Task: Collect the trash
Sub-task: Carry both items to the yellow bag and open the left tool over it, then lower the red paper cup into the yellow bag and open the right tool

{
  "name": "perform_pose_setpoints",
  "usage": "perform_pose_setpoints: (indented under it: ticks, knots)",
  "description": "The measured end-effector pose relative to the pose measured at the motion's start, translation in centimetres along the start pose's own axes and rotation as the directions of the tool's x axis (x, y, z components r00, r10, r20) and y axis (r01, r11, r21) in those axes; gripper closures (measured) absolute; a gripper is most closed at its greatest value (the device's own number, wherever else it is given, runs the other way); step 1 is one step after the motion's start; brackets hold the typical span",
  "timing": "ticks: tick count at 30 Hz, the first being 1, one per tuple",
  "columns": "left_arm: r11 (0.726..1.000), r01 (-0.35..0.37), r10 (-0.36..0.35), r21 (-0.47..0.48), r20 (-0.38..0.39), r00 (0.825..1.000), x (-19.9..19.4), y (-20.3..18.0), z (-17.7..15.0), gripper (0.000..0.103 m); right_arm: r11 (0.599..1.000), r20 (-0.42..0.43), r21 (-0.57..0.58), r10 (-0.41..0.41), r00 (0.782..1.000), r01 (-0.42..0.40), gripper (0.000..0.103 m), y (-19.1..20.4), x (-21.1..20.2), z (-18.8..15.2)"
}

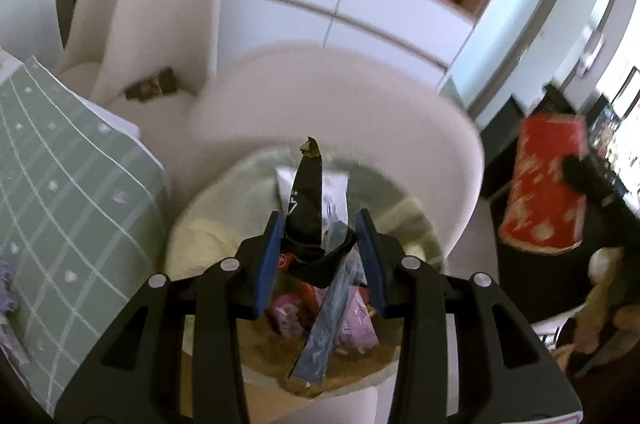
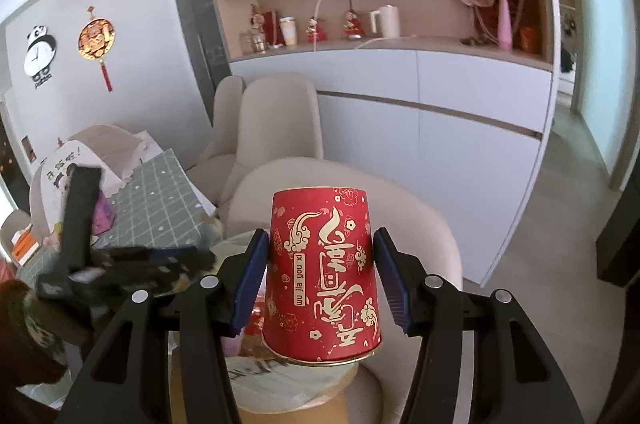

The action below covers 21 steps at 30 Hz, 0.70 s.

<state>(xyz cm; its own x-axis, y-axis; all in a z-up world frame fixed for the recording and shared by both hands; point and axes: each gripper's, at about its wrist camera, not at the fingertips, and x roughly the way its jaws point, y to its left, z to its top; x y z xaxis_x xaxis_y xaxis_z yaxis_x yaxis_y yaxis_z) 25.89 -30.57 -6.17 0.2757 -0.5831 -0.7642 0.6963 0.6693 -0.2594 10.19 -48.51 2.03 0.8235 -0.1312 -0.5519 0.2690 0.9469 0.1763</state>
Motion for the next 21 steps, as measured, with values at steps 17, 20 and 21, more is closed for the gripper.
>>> perform_pose_setpoints:
  ticks: [17, 20, 21]
  knots:
    - [0.999, -0.030, 0.035, 0.040, -0.127, 0.991, 4.7, -0.7, -1.5, 0.054, 0.998, -0.058, 0.059, 0.023, 0.998, -0.020, 0.052, -2.3, 3.9, -0.5]
    - [1.000, 0.000, 0.002, 0.026, -0.089, 0.996, 2.8, -0.3, -1.3, 0.049, 0.997, -0.064, 0.068, 0.046, 0.997, -0.042, 0.052, -1.7, 4.8, -0.3]
    - [1.000, 0.008, -0.007, 0.019, -0.072, 0.997, 2.0, -0.1, -1.3, 0.048, 0.996, -0.066, 0.068, 0.056, 0.996, -0.051, 0.052, -1.4, 5.2, -0.2]
